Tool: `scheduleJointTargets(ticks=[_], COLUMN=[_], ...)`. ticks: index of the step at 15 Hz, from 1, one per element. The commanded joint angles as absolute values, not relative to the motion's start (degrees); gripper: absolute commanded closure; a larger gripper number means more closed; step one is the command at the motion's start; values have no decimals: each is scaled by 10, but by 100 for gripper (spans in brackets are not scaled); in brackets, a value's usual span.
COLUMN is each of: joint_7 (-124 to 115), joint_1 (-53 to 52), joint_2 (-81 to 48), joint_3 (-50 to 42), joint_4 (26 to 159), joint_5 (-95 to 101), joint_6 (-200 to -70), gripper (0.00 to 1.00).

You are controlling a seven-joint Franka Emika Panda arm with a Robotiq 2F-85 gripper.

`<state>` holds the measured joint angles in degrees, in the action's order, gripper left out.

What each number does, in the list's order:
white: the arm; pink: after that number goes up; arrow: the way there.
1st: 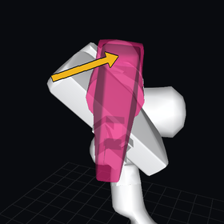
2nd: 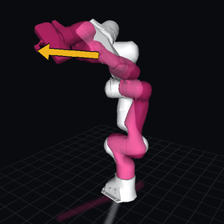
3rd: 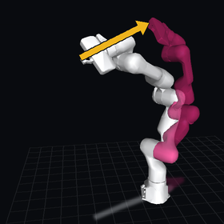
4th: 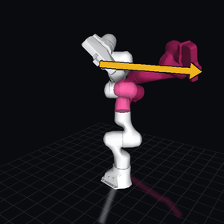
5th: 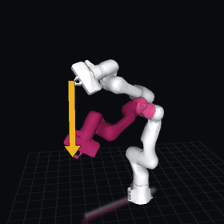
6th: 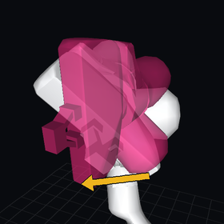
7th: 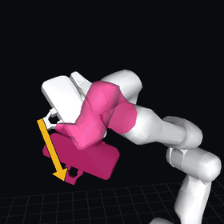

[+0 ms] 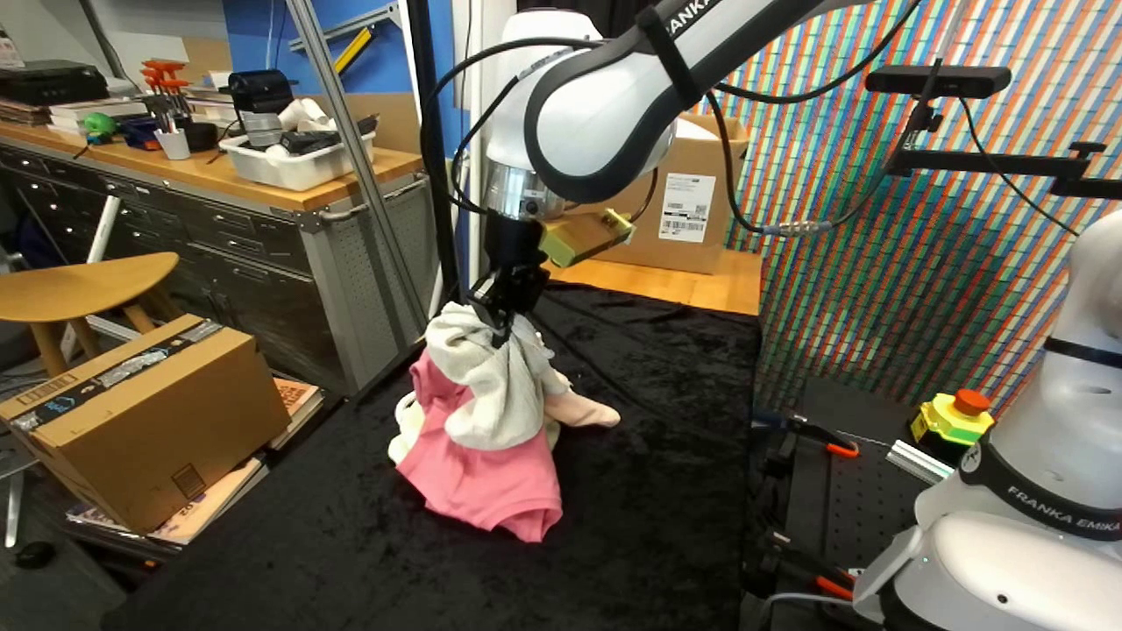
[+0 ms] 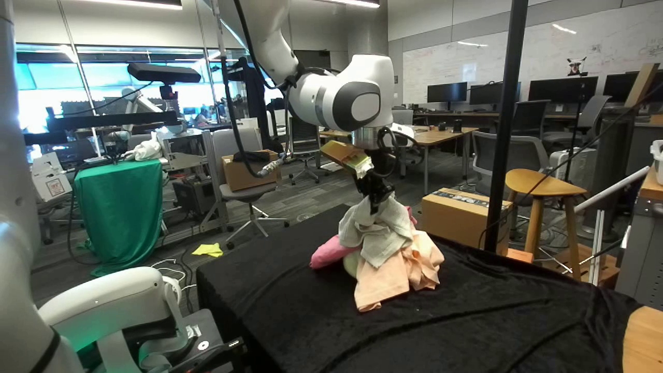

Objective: Pile the items on the black tablecloth together.

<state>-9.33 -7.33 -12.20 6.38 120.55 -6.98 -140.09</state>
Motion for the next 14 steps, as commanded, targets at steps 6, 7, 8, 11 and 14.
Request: scheduleJointTargets(ticks=[6, 7, 8, 11, 14], joint_7=[-101, -101, -100, -102, -97], joint_1=[-77, -76, -74, -68, -57], joint_2=[-72, -60, -44, 6, 72], joint_3=[60, 59, 58, 54, 48], joint_4=[1218, 1222, 1226, 1237, 1250], joint_5=[-51, -48, -46, -40, -42], joint_6=[-1391, -1387, -1385, -1355, -1247], gripper=[18, 11, 3, 0, 0])
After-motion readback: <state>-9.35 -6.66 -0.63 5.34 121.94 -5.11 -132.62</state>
